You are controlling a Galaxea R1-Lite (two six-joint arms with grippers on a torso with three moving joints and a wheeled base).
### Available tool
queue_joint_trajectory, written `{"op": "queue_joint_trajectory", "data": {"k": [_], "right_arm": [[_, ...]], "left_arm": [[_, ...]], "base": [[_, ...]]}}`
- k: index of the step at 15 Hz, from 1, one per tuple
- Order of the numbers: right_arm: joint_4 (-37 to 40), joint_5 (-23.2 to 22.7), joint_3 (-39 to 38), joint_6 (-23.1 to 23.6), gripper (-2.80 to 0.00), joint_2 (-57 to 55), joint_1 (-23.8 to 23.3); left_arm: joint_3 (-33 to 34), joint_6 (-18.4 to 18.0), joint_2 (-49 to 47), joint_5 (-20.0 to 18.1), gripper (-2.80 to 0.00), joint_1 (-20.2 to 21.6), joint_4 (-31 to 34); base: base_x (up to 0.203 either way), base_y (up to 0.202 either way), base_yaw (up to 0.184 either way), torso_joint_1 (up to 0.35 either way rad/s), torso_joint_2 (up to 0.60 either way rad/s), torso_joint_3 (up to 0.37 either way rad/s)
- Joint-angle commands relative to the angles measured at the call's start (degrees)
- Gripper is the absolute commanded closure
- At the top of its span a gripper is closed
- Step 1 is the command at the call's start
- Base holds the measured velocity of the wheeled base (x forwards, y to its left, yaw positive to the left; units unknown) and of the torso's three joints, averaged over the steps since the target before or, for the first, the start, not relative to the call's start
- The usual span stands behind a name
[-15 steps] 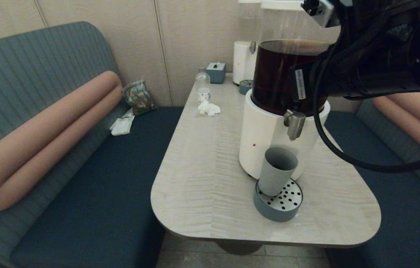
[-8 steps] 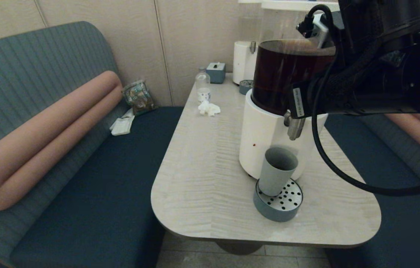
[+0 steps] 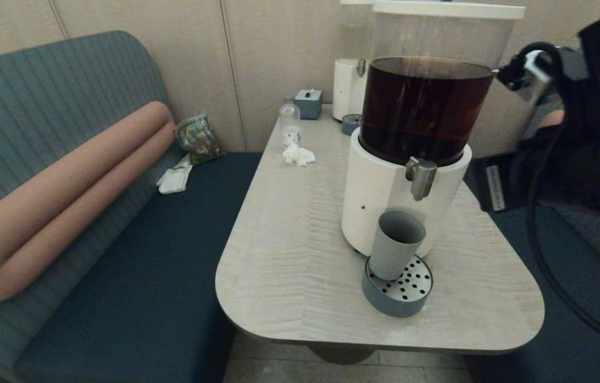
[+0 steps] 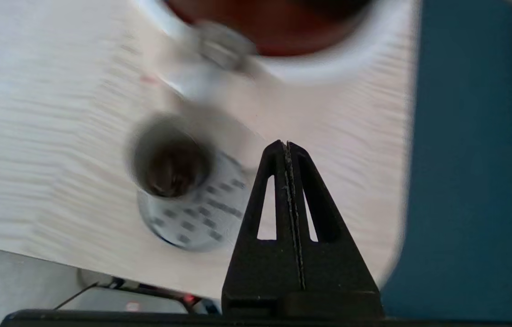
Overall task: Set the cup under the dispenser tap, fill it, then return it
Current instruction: Turn off the faucet, then place the cup next to the water dispenser
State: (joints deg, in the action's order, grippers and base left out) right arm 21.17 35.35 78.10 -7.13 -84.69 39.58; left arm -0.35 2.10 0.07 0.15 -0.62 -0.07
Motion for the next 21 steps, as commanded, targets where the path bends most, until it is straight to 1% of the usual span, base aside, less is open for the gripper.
{"op": "queue_joint_trajectory", "data": {"k": [1,3,5,6,8,10,12,14,16,17,20,21], "right_arm": [[-1.20,1.86,-7.60,0.06,0.00,11.63,-0.45],[-2.02,3.22,-13.58,0.09,0.00,19.38,-0.82],[-2.32,5.13,-18.98,0.29,0.00,26.70,-2.57],[-2.24,6.04,-20.66,0.49,0.00,30.24,-4.23],[-1.87,7.05,-23.23,0.84,0.00,37.65,-9.03],[-0.33,7.44,-25.27,1.20,0.00,44.20,-15.87],[1.00,7.27,-27.91,3.49,0.00,50.69,-21.25],[1.17,7.10,-31.37,5.26,0.00,56.93,-24.15],[0.85,7.04,-34.47,5.52,0.00,61.85,-25.20],[-0.67,7.12,-36.68,5.49,0.00,64.04,-25.77],[-8.97,6.88,-43.67,5.93,0.00,67.86,-32.71],[-12.19,6.93,-46.01,5.75,0.00,68.63,-33.44]], "left_arm": [[0.00,-0.23,0.01,0.03,0.00,0.01,0.05],[0.00,0.34,0.01,0.12,0.00,0.01,-0.01],[0.00,0.80,0.01,0.12,0.00,0.01,-0.01],[0.00,0.80,0.01,0.12,0.00,0.01,-0.01],[0.00,0.89,0.01,0.12,0.00,0.01,-0.01],[0.00,0.80,0.01,0.20,0.00,0.01,-0.01],[0.00,0.80,0.01,0.20,0.00,0.01,-0.01],[0.00,1.31,0.01,0.28,0.00,0.01,-0.01],[0.00,1.51,0.01,0.47,0.00,0.01,-0.01],[0.00,1.42,0.01,0.47,0.00,0.01,-0.01],[0.09,1.42,0.01,0.47,0.00,0.01,-0.10],[0.09,1.42,0.01,0.47,0.00,0.01,-0.10]], "base": [[0.000,0.000,0.000,0.000,0.00,0.000],[0.000,0.000,0.000,0.000,0.00,0.000],[0.000,0.000,0.000,0.000,0.00,0.000],[0.000,0.000,0.000,0.000,0.00,0.000],[0.000,0.000,0.000,0.000,0.00,0.000],[0.000,0.000,0.000,0.000,0.00,0.000],[0.000,0.000,0.000,0.000,0.00,0.000],[0.000,0.000,0.000,0.000,0.00,0.000],[0.000,0.000,0.000,0.000,0.00,0.000],[0.000,0.000,0.000,0.000,0.00,0.000],[0.000,0.000,0.000,0.000,0.00,0.000],[0.000,0.000,0.000,0.000,0.00,0.000]]}}
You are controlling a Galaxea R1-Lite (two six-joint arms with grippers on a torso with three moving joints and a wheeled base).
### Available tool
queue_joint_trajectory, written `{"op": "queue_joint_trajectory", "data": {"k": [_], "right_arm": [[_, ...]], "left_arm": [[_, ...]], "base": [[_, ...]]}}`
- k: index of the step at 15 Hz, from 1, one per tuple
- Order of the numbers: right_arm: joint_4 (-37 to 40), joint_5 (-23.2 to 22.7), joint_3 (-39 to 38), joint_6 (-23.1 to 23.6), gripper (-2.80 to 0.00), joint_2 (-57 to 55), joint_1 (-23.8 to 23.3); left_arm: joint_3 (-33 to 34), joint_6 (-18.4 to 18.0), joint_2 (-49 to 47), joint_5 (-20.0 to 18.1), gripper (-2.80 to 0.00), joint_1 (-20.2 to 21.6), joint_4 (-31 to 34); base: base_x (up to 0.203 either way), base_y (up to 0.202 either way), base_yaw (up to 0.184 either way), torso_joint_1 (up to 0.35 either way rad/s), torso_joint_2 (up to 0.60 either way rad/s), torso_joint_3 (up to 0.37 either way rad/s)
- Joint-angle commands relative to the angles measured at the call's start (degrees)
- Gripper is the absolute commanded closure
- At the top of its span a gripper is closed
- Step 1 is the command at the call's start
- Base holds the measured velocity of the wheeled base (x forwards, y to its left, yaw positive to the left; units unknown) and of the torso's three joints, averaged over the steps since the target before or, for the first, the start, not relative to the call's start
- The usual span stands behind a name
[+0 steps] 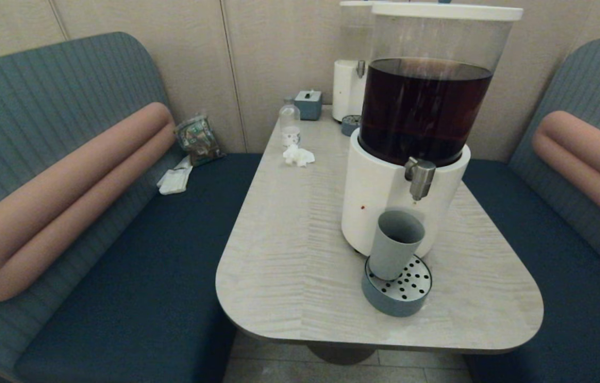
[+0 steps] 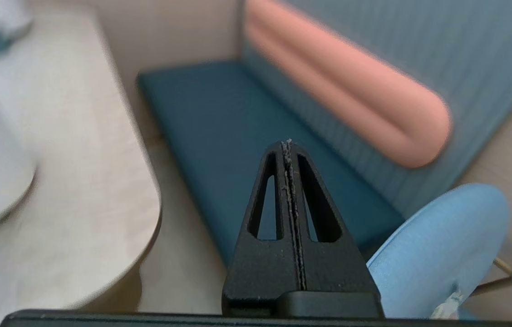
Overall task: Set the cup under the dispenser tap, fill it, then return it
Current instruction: Place the cup next to the water dispenser
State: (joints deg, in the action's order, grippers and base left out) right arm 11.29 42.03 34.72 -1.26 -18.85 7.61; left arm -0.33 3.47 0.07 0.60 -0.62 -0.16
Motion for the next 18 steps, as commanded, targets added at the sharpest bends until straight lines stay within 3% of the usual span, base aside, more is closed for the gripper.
{"op": "queue_joint_trajectory", "data": {"k": [1,5,10,14,18], "right_arm": [[-3.91,-0.03,-3.55,-0.14,0.00,2.54,-1.70],[-6.95,3.30,-5.91,-0.16,0.00,2.85,-2.23],[-18.44,10.34,-14.59,0.04,0.00,2.85,-2.25],[-20.68,15.99,-12.60,2.13,0.00,2.87,-2.40],[-23.92,12.76,-12.51,4.87,0.00,3.61,-9.21]], "left_arm": [[0.07,0.04,0.01,0.02,0.00,0.01,-0.10],[-0.02,0.13,0.01,0.02,0.00,0.01,-0.11],[0.01,0.13,0.01,0.02,0.00,0.01,-0.02],[-0.02,0.22,0.01,0.02,0.00,0.01,-0.02],[-0.02,0.13,0.01,0.02,0.00,0.01,-0.09]], "base": [[0.000,0.000,0.000,0.000,0.00,0.000],[0.000,0.000,0.000,0.000,0.00,0.000],[0.000,0.000,0.000,0.000,0.00,0.000],[0.000,0.000,0.000,0.000,0.00,0.000],[0.000,0.000,0.000,0.000,0.00,0.000]]}}
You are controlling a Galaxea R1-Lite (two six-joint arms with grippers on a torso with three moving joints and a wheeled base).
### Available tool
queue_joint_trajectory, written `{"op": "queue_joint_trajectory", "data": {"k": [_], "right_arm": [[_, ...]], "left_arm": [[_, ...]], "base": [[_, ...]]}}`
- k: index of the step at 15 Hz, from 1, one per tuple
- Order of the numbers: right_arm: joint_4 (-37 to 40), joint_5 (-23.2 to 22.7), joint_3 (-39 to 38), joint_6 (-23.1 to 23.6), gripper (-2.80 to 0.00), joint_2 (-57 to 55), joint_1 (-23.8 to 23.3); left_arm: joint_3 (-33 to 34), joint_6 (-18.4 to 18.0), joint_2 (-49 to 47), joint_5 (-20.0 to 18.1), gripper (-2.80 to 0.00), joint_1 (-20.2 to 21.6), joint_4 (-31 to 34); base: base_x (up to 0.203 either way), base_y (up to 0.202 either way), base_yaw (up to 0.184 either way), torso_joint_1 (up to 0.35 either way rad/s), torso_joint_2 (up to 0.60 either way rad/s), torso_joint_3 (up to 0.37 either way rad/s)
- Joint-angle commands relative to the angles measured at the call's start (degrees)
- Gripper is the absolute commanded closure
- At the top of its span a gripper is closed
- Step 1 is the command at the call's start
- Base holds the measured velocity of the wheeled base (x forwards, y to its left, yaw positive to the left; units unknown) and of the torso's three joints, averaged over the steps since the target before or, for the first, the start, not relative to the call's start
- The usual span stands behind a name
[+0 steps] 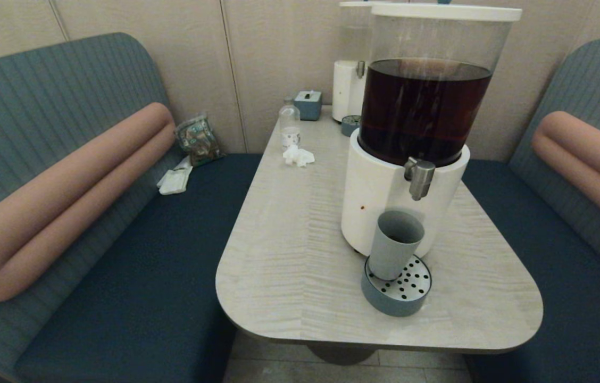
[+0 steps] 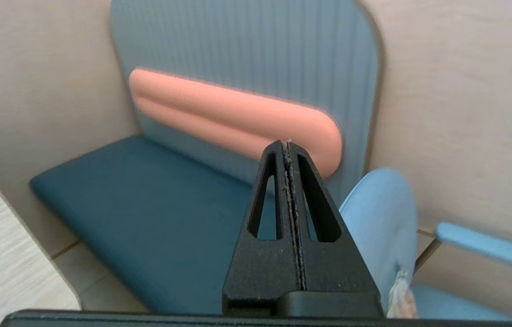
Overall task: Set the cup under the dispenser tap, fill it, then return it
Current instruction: Place the cup next to the water dispenser
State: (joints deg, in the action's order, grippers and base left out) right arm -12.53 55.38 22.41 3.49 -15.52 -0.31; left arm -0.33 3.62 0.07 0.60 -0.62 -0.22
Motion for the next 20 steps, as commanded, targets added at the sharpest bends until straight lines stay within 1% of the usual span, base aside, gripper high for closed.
{"op": "queue_joint_trajectory", "data": {"k": [1,2,4,5,6,7,8,9,10,11,13,14,16,17,19,20], "right_arm": [[-0.05,-1.01,-0.58,0.25,0.00,1.31,-1.27],[0.07,-1.12,-1.25,0.31,0.00,2.54,-1.27],[-0.04,-1.48,-5.11,0.15,0.00,6.60,-0.70],[0.06,-3.18,-6.68,0.14,0.00,9.30,-0.38],[0.24,-8.91,-8.11,0.33,0.00,12.75,-0.18],[-0.04,-17.14,-9.28,0.36,0.00,14.82,-0.05],[-1.01,-23.05,-10.14,0.56,0.00,15.25,0.05],[-2.19,-28.72,-10.68,1.77,0.00,15.42,0.10],[-3.53,-34.82,-11.46,3.91,0.00,15.51,0.12],[-5.28,-40.20,-12.77,6.12,0.00,15.52,0.13],[-6.50,-47.69,-18.56,8.06,0.00,15.56,0.14],[-5.98,-49.92,-21.35,8.33,0.00,15.56,0.14],[1.34,-51.45,-22.48,7.32,0.00,15.53,0.14],[5.25,-51.78,-22.44,5.90,0.00,15.52,0.14],[9.78,-55.15,-22.03,0.68,0.00,15.52,0.14],[12.27,-55.63,-22.36,0.06,0.00,15.49,0.14]], "left_arm": [[-0.02,-0.01,0.01,0.02,0.00,0.01,-0.05],[-0.02,-0.01,0.01,0.02,0.00,0.01,-0.03],[0.07,-0.10,0.01,0.02,0.00,0.01,-0.05],[0.07,-0.36,0.01,0.02,0.00,0.01,-0.05],[0.07,-0.36,0.01,0.02,0.00,0.01,0.04],[0.06,-0.37,-0.07,0.02,0.00,0.01,0.04],[0.00,-0.71,-0.07,-0.07,0.00,0.01,0.04],[0.07,-0.63,-0.05,-0.07,0.00,0.01,0.04],[0.07,-0.72,-0.07,-0.07,0.00,0.01,0.04],[0.07,-0.72,0.01,-0.07,0.00,0.01,0.04],[0.07,-0.10,0.01,-0.07,0.00,0.01,-0.05],[0.07,-0.01,-0.07,0.02,0.00,0.01,0.04],[0.07,-0.19,-0.07,0.02,0.00,0.01,0.04],[0.07,-0.40,-0.07,0.02,0.00,0.01,0.13],[0.15,-0.72,0.00,-0.33,0.00,0.01,0.04],[0.15,-1.22,0.01,-0.45,0.00,0.01,0.13]], "base": [[0.000,0.000,0.000,0.000,0.00,0.000],[0.000,0.000,0.000,0.000,0.00,0.000],[0.000,0.000,0.000,0.000,0.00,0.000],[0.000,0.000,0.000,0.000,0.00,0.000],[0.000,0.000,0.000,0.000,0.00,0.000],[0.000,0.000,0.000,0.000,0.00,0.000],[0.000,0.000,0.000,0.000,0.00,0.000],[0.000,0.000,0.000,0.000,0.00,0.000],[0.000,0.000,0.000,0.000,0.00,0.000],[0.000,0.000,0.000,0.000,0.00,0.000],[0.000,0.000,0.000,0.000,0.00,0.000],[0.000,0.000,0.000,0.000,0.00,0.000],[0.000,0.000,0.000,0.000,0.00,0.000],[0.000,0.000,0.000,0.000,0.00,0.000],[0.000,0.000,0.000,0.000,0.00,0.000],[0.000,0.000,0.000,0.000,0.00,0.000]]}}
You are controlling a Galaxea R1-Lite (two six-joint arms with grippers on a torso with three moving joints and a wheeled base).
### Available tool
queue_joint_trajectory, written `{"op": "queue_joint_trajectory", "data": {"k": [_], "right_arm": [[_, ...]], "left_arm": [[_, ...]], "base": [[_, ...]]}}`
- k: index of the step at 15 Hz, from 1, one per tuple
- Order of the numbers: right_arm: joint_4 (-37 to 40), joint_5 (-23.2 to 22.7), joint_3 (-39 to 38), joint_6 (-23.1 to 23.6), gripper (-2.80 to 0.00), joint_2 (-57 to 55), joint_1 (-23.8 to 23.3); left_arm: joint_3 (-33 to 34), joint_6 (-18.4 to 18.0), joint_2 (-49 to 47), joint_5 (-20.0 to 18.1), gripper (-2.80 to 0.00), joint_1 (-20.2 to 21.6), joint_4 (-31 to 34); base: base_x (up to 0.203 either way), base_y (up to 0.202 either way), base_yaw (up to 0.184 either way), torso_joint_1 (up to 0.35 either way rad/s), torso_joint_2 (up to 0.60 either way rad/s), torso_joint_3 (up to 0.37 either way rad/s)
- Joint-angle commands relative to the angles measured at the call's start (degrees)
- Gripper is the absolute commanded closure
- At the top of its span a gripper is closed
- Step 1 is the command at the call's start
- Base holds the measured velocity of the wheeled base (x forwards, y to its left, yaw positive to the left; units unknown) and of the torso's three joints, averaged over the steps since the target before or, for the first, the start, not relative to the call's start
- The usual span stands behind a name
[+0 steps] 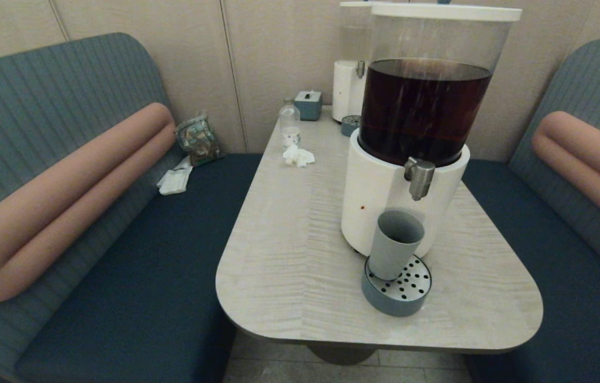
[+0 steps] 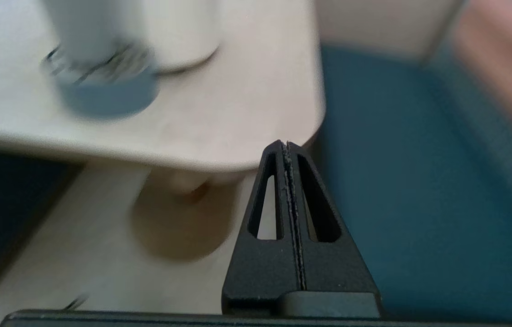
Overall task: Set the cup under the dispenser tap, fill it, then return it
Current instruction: Place the cup next to the water dispenser
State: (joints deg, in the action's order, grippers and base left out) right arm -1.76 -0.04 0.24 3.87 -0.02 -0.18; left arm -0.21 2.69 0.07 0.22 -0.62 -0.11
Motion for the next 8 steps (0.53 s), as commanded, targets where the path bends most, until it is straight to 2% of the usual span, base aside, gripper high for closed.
{"op": "queue_joint_trajectory", "data": {"k": [1,4,8], "right_arm": [[4.38,-0.33,0.41,-0.62,0.00,-0.12,0.01],[4.66,-0.39,0.64,-0.36,0.00,-0.15,0.01],[4.58,-0.31,0.55,-1.27,0.00,0.02,0.01]], "left_arm": [[-0.06,-0.99,0.01,-0.42,0.00,0.01,0.02],[-0.57,-2.56,0.01,-1.01,0.00,0.01,1.32],[-2.37,-2.68,-0.08,-1.51,0.00,0.01,2.03]], "base": [[0.000,0.000,0.000,0.000,0.00,0.000],[0.000,0.000,0.000,0.000,0.00,0.000],[0.000,0.000,0.000,0.000,0.00,0.000]]}}
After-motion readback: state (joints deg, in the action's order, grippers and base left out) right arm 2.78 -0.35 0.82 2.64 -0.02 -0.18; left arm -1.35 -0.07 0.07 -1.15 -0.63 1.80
